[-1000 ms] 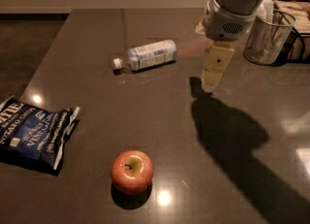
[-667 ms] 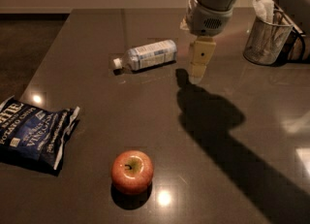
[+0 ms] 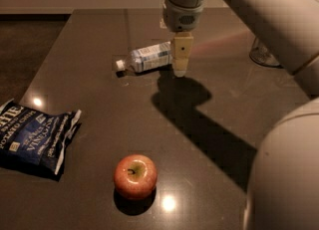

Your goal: Pick blue plastic bottle

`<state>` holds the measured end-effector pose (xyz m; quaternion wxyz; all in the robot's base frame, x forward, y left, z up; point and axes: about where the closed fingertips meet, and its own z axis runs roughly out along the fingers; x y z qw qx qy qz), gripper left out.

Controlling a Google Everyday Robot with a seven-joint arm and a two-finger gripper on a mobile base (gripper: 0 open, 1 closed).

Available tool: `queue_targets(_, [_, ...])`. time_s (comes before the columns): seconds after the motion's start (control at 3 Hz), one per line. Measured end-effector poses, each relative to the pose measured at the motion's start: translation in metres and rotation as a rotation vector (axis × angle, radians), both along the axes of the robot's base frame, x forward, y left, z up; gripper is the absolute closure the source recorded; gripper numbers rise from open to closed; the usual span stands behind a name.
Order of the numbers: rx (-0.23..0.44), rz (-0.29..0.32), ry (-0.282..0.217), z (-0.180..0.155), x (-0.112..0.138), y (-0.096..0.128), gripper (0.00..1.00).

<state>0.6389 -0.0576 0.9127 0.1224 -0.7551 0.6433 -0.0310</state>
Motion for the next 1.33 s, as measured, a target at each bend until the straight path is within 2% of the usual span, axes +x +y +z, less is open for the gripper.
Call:
queue_targets(0.67, [-0.068, 0.073, 0.045, -0.034, 0.033, 0.026, 0.00])
queue_targets(1.0, [-0.101, 0.086, 0.059, -0.046, 0.043, 0.032, 0.18])
queue_targets(1.33, [-0.129, 0.088, 0.069, -0.051, 0.047, 0.033, 0.42])
